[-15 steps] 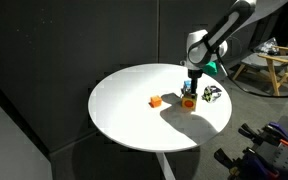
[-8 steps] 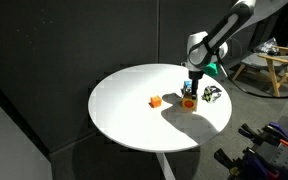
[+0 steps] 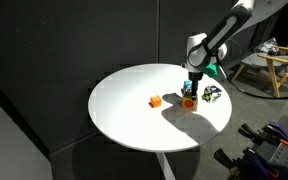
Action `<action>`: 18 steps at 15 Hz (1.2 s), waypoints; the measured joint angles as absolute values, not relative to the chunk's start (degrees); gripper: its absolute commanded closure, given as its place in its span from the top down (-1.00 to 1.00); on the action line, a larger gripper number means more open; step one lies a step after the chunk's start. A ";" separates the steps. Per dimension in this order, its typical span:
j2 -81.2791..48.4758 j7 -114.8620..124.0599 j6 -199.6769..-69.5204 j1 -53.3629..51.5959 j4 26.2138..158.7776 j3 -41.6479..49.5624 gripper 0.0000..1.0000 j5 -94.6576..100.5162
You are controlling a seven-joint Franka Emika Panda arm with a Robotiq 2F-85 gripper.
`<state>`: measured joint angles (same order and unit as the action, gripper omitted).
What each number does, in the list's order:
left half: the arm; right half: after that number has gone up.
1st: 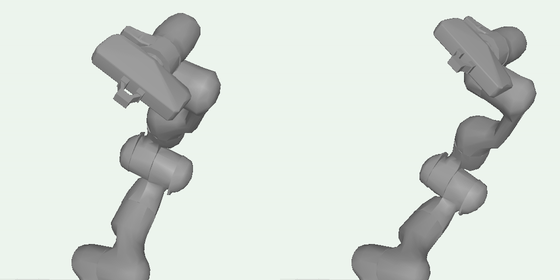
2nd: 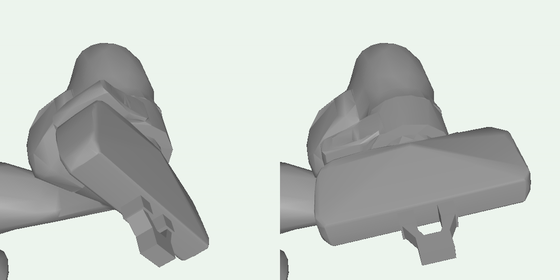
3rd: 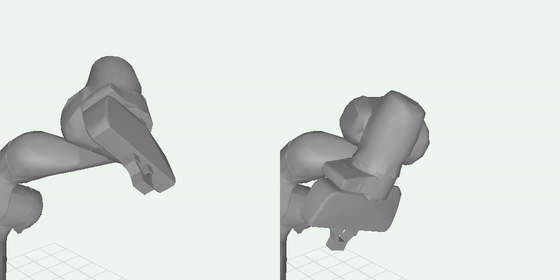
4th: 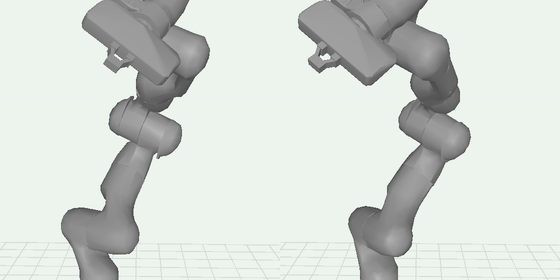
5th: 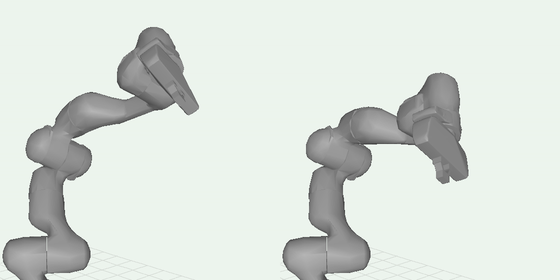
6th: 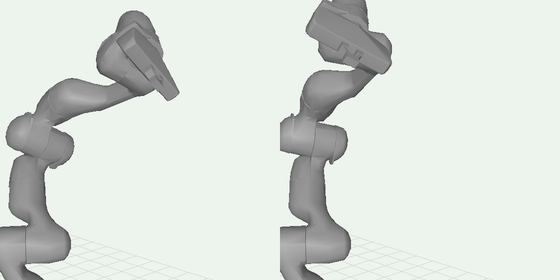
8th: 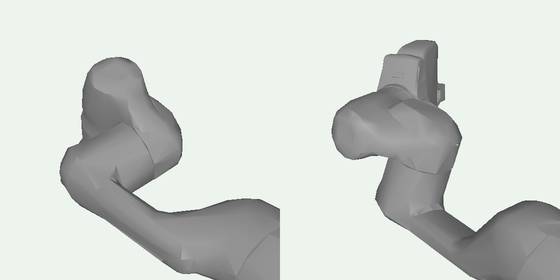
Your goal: Pick up the block with a house image and move it to the left on the table
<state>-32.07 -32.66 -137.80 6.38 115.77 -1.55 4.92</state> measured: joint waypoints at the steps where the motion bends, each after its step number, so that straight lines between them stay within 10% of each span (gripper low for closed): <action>1: -32.16 -32.66 -137.78 6.38 115.63 -1.55 0.48 4.92; 12: -32.59 -32.61 -136.67 6.40 113.70 -1.55 -0.86 5.02; 18: -32.47 -31.21 -134.06 6.29 112.43 -1.35 -0.96 5.65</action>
